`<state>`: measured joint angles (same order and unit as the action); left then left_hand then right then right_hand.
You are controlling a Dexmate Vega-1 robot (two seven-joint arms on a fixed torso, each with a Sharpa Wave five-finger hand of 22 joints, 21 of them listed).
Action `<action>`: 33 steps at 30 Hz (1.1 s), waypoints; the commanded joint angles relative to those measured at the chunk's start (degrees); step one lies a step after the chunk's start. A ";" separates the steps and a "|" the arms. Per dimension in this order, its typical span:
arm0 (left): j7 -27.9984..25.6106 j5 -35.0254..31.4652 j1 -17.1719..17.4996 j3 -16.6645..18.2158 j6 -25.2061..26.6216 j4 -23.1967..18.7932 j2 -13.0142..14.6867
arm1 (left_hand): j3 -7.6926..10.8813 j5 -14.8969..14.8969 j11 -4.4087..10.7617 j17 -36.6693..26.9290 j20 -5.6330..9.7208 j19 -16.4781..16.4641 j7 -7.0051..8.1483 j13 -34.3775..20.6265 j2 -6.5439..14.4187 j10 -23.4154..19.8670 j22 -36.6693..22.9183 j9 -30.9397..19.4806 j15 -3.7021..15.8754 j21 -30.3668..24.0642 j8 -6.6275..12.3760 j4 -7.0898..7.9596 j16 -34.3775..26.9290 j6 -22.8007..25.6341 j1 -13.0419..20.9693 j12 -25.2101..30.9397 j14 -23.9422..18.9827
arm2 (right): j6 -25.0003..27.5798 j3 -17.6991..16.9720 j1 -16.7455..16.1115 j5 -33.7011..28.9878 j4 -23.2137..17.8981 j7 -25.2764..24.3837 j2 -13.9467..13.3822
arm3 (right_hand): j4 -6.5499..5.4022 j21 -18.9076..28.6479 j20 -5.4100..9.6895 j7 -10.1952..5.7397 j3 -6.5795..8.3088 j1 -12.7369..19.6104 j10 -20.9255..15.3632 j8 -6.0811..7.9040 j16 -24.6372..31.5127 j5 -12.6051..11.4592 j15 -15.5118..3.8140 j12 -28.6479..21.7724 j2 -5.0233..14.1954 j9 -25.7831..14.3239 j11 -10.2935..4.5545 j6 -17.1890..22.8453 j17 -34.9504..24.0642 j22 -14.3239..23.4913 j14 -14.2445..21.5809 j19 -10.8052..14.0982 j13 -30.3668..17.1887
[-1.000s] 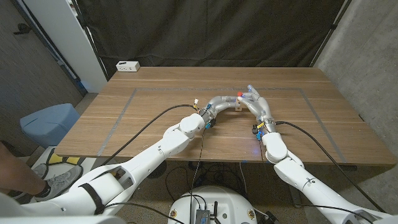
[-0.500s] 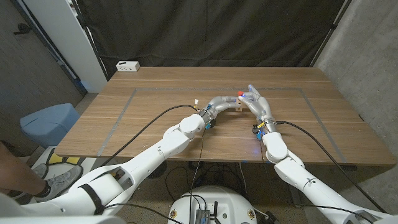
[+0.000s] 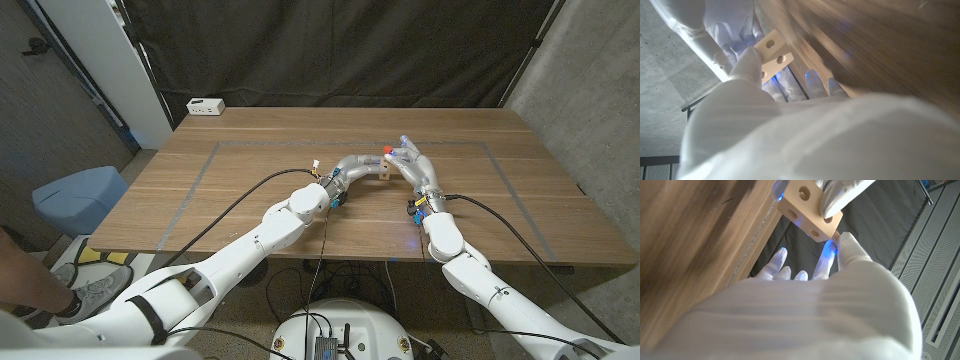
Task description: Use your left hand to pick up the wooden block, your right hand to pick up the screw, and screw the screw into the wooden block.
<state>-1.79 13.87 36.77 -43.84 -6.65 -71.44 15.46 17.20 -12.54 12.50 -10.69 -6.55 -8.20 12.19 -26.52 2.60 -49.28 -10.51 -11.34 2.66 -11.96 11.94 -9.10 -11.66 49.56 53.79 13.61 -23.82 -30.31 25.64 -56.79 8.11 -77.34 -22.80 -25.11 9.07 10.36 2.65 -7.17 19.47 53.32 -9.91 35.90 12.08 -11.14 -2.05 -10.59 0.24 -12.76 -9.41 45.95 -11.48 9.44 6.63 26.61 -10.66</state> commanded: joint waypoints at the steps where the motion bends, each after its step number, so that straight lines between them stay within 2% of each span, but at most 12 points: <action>1: -0.21 -0.17 -0.05 -0.04 0.00 0.19 -0.09 | 0.22 -0.37 -0.07 0.00 -0.33 -0.43 -1.57 -1.87 0.50 -0.54 -0.15 -0.10 2.93 -0.10 0.46 0.43 0.08 2.45 0.16 0.22 -0.53 | 0.48 -0.12 -0.37 0.10 -0.70 0.19 -0.38 | -0.11 0.40 0.46 -0.19 -0.15 0.07 0.23 0.06 0.06 -0.47 -3.04 -0.23 0.42 -0.17 -0.24 0.30 -0.16 0.20 -0.08 -0.48 -0.20; 33: -0.31 -0.44 0.10 -0.15 0.46 -0.68 0.20 | 0.19 -0.40 -0.07 -0.02 -0.36 -0.45 -1.59 -1.97 0.59 -0.56 -0.15 -0.11 2.97 -0.09 0.42 0.46 0.09 2.35 0.18 0.16 -0.53 | 1.20 -0.10 -0.71 0.73 -1.15 0.87 -0.75 | -0.05 0.44 0.39 -0.10 -0.28 0.14 0.22 0.02 0.10 -0.48 -2.93 -0.27 0.51 -0.02 -0.10 0.39 -0.11 0.20 -0.10 -0.50 -0.20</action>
<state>-1.99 13.52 36.76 -43.97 -6.48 -71.80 15.55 17.31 -12.79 12.62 -10.68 -6.85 -8.51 12.19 -26.51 2.59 -49.38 -10.51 -11.35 2.66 -11.96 11.94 -8.99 -11.66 49.56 53.78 13.52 -23.82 -29.21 25.49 -57.58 8.55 -78.61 -22.23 -25.83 9.07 10.36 2.86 -7.17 19.47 53.32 -9.91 35.89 12.08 -11.14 -2.05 -10.59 0.24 -12.76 -9.41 45.95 -11.48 9.44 6.63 26.40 -10.67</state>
